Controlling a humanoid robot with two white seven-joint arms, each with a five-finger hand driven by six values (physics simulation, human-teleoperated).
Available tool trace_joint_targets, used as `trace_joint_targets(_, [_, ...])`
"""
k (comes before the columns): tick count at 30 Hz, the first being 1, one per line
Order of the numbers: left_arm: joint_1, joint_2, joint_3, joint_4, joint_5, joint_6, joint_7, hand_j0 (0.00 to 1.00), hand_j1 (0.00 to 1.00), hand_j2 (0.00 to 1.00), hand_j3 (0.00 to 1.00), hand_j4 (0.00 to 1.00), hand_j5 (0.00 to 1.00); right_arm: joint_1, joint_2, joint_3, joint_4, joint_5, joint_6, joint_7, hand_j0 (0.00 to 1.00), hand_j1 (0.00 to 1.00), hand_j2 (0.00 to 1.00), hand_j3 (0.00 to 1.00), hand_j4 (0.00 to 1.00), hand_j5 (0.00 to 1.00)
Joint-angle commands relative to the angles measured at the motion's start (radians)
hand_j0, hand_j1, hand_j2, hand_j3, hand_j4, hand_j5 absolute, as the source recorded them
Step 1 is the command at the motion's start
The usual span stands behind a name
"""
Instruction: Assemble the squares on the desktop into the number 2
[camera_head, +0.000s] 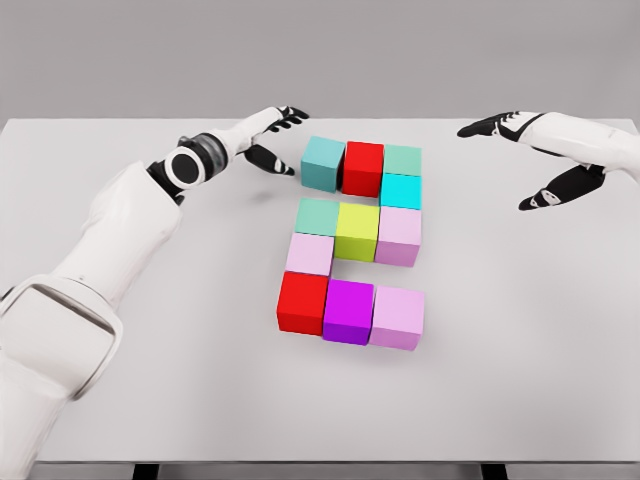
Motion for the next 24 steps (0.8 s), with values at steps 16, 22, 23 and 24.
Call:
trace_joint_targets(16, [0.002, -0.008, 0.001, -0.004, 0.005, -0.01, 0.0, 0.89, 0.89, 0.89, 0.89, 0.89, 0.89, -0.002, -0.002, -0.001, 0.0, -0.007, 0.003, 0.0, 1.0, 1.0, 1.0, 1.0, 1.0, 1.0])
trace_joint_targets(22, [0.003, -0.008, -0.004, -0.004, 0.003, -0.012, -0.001, 0.89, 0.89, 0.89, 0.89, 0.89, 0.89, 0.0, -0.002, -0.001, 0.0, -0.007, 0.003, 0.0, 1.0, 1.0, 1.0, 1.0, 1.0, 1.0])
trace_joint_targets(23, [0.003, -0.008, -0.004, -0.006, 0.003, -0.013, -0.001, 0.89, 0.89, 0.89, 0.89, 0.89, 0.89, 0.0, -0.002, 0.0, 0.0, -0.007, 0.003, 0.0, 1.0, 1.0, 1.0, 1.0, 1.0, 1.0])
trace_joint_targets(24, [0.003, -0.008, -0.005, -0.006, 0.003, -0.013, -0.001, 0.89, 0.89, 0.89, 0.89, 0.89, 0.89, 0.0, -0.002, 0.0, 0.0, -0.007, 0.003, 0.0, 1.0, 1.0, 1.0, 1.0, 1.0, 1.0])
